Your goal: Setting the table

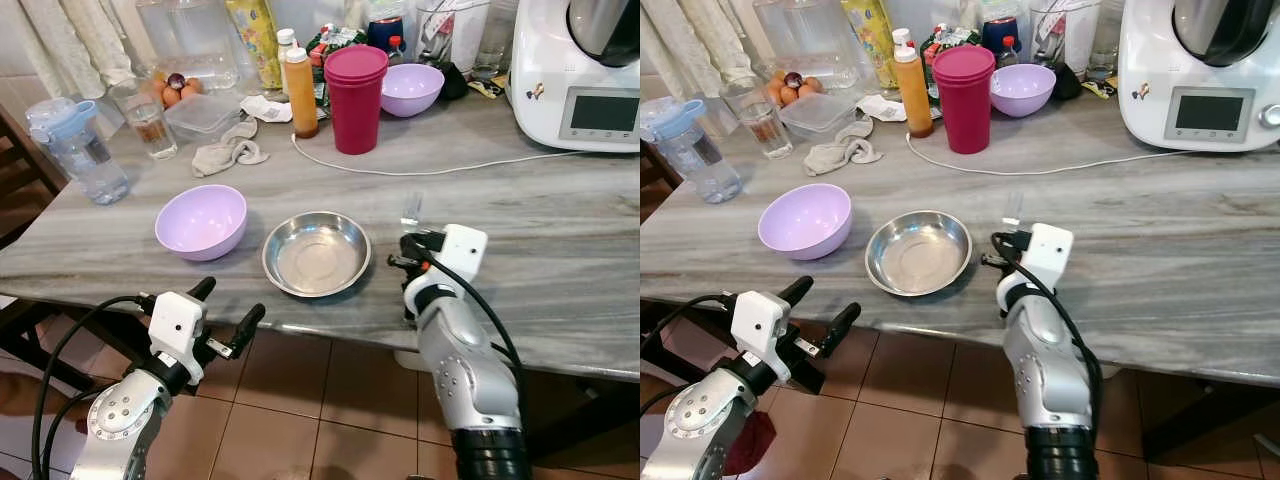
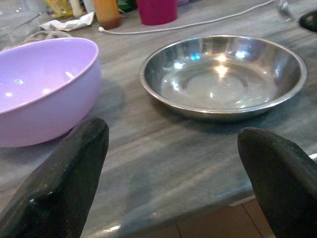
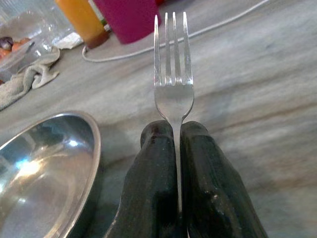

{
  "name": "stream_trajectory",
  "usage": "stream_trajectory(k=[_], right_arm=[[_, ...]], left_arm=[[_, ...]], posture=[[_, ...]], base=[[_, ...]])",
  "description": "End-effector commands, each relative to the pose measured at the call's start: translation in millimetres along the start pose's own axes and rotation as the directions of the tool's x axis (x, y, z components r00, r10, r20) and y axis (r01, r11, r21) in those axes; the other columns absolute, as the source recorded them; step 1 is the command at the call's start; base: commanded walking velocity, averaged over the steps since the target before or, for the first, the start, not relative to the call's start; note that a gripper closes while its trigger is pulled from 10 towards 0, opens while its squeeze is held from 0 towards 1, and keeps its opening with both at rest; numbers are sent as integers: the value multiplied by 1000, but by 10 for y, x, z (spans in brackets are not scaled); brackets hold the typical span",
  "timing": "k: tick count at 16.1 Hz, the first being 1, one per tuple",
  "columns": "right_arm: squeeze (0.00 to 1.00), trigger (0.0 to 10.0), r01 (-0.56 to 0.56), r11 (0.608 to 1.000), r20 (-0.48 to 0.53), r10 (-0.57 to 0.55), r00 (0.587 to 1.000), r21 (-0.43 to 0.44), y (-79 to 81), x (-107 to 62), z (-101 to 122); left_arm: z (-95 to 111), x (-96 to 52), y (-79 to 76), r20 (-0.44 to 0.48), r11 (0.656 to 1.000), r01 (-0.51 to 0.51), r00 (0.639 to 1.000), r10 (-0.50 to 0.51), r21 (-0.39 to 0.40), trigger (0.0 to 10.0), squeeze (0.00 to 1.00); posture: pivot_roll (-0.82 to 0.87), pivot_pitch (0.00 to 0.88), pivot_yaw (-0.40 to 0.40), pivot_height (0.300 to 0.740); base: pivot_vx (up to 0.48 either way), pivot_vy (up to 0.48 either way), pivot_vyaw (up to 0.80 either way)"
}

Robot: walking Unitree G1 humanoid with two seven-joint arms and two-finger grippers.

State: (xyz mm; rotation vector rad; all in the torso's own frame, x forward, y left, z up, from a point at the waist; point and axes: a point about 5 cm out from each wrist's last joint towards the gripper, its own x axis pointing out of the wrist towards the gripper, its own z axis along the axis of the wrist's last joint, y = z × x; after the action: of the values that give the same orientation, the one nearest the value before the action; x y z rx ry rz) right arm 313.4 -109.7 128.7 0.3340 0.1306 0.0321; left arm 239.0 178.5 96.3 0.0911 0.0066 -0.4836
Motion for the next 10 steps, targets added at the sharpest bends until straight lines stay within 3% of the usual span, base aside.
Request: stream_trajectory(k=[1, 10], right_arm=[[0, 10000, -10, 1000, -37, 11, 999, 7, 78, 15, -66], [0, 10000, 1, 1000, -111, -4, 994, -25, 123, 112, -201]], left_arm=[[12, -29, 12, -5, 1000, 16, 1000, -16, 16, 10000, 0], [32, 16, -39, 0, 997, 66, 998, -66, 25, 10000, 0]], posture=[[-145, 117, 124, 740], [-146, 124, 126, 740]], base=[[0, 0, 0], [0, 0, 0]])
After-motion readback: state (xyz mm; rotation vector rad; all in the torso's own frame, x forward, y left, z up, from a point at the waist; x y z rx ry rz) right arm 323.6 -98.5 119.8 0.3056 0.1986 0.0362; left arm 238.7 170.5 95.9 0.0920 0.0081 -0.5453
